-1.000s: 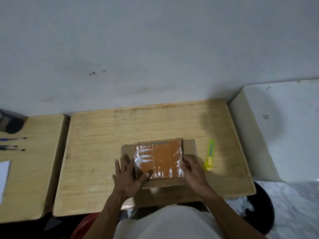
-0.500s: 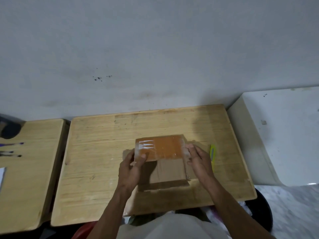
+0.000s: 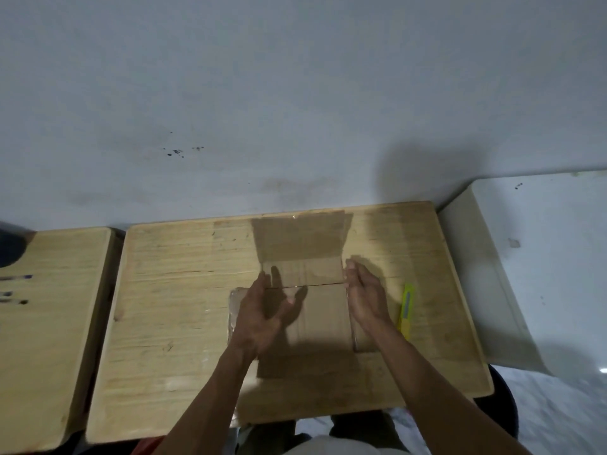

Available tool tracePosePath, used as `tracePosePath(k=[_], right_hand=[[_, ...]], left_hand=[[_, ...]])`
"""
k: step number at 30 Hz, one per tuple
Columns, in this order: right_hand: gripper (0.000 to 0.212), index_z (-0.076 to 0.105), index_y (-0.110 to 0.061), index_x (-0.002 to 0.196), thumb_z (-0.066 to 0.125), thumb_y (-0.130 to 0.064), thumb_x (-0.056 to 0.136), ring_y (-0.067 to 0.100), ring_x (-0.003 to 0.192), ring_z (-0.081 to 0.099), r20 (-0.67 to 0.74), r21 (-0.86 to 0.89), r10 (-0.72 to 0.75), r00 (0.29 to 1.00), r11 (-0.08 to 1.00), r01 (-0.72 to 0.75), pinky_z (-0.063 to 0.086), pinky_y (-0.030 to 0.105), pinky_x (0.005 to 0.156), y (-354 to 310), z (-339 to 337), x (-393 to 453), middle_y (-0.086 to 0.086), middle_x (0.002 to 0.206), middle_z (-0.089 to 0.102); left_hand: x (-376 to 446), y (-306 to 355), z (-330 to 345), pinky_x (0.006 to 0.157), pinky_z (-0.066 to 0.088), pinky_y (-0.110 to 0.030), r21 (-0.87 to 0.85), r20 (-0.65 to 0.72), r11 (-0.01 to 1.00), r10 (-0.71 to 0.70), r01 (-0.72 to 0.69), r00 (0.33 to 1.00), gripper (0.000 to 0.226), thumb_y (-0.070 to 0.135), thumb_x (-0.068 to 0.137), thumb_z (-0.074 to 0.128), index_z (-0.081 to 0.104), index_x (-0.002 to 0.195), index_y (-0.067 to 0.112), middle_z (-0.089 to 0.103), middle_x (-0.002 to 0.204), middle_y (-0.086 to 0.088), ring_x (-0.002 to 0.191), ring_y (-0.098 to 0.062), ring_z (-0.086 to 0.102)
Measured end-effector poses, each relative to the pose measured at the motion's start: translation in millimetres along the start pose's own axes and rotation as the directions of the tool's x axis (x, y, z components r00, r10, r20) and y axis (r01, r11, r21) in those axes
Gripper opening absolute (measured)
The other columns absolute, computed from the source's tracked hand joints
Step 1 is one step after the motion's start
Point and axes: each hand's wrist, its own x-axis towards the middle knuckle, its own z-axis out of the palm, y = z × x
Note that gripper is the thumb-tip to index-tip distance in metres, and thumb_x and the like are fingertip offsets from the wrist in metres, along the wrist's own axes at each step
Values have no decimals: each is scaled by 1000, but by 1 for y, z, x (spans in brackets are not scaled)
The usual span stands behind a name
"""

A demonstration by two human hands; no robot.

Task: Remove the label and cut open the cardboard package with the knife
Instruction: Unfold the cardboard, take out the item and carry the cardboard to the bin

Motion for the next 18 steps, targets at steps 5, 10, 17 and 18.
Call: tracePosePath(k=[5,10,17,18], right_hand=[[59,37,-31,145,37,-56,92,26,142,30,156,-583,-232,960,763,280,34,52,112,44,8,-26,1,153,38],[71,19,-34,153,44,-56,91,30,151,3,236,-716,-215,948,620,319,20,58,115,68,10,-36,0,165,5],[77,4,-38,154,38,-63,89,28,151,-9,301,-772,-178,937,532,349,12,56,117,89,8,-54,1,166,-6],[78,0,-38,154,36,-64,90,27,151,-14,312,-775,-158,937,528,347,9,55,118,93,7,-59,1,165,-10]], left_hand=[[4,-50,12,119,15,-60,568,122,819,14,-82,992,115,94,62,37,-3,155,38,-8,166,3,152,-25,-4],[5,-63,16,119,1,-60,733,163,669,4,-124,987,114,75,74,59,-12,154,36,-31,160,1,149,-32,-22],[-10,-84,23,119,-3,-60,775,171,617,6,-139,985,121,79,69,59,-19,152,38,-31,160,-2,147,-33,-26],[-14,-88,24,119,-3,-61,778,173,612,10,-143,985,121,80,69,58,-20,151,38,-31,160,-2,147,-33,-27]])
